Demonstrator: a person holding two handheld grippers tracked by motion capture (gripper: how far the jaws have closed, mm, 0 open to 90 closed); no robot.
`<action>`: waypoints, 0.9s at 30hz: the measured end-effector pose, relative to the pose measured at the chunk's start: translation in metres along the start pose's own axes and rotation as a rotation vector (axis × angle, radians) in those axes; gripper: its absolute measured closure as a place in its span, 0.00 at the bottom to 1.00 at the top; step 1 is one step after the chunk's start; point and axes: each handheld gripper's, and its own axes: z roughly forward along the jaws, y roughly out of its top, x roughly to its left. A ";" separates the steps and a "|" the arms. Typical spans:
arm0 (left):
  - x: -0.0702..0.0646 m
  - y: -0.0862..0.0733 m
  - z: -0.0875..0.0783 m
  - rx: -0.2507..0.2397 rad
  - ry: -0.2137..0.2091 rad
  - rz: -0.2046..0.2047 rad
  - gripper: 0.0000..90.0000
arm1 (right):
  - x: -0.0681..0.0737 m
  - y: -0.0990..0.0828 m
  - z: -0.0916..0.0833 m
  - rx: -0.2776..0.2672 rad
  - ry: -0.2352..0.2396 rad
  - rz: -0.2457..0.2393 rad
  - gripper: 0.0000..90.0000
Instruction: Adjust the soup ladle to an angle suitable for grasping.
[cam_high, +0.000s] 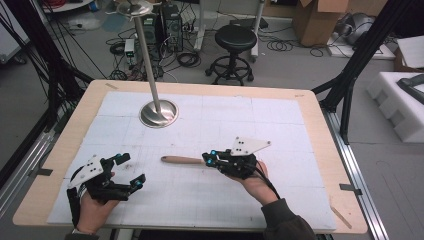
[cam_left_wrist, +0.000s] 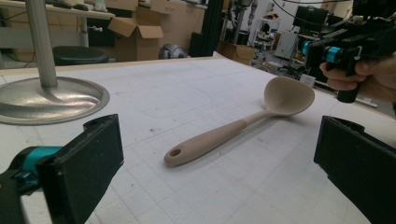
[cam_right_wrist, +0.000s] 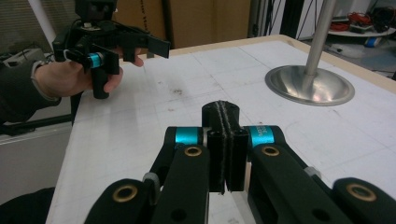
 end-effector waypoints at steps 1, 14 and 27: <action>0.000 0.000 0.000 0.002 0.001 -0.002 0.02 | 0.001 -0.001 0.006 0.007 0.002 0.002 1.00; 0.000 0.000 0.000 0.007 -0.006 -0.001 0.02 | 0.000 -0.010 0.045 0.066 0.035 0.039 1.00; 0.000 0.000 0.000 0.011 -0.006 -0.001 0.02 | 0.000 -0.021 0.076 0.139 0.031 0.048 1.00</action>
